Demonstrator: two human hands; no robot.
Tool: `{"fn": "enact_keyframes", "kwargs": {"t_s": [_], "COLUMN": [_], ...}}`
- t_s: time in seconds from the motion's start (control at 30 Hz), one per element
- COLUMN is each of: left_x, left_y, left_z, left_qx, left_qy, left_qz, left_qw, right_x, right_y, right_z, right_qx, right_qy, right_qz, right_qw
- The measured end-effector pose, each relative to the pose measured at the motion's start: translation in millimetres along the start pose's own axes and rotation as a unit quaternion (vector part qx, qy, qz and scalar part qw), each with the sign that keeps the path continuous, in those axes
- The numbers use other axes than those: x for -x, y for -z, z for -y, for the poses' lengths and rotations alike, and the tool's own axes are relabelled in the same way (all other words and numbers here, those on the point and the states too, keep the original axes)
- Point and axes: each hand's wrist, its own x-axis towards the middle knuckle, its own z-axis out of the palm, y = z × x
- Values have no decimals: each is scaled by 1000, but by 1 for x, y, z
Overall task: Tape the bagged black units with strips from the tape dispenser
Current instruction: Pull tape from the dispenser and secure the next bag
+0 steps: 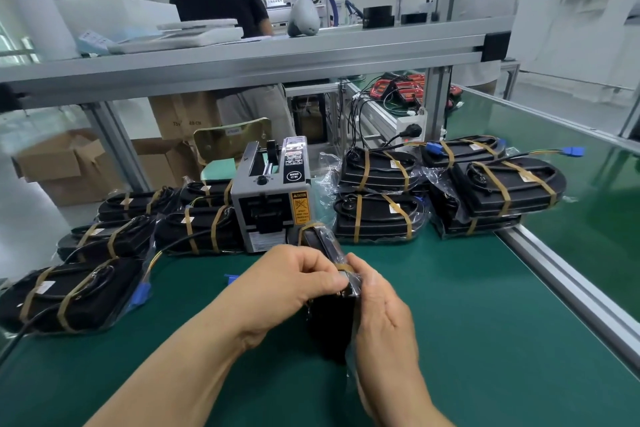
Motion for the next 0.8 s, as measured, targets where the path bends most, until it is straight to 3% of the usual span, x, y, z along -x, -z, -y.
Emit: {"fn": "enact_keyframes", "kwargs": {"t_s": [0.8], "left_x": [-5], "left_y": [0], "left_z": [9], "left_qx": [-94], "left_qy": [-25], "left_qz": [-54], "left_qw": [994], "right_x": [7], "right_y": [1], "right_z": [11], "right_qx": [8], "right_qy": [7], "right_qz": [23], "right_qw": [1000]}}
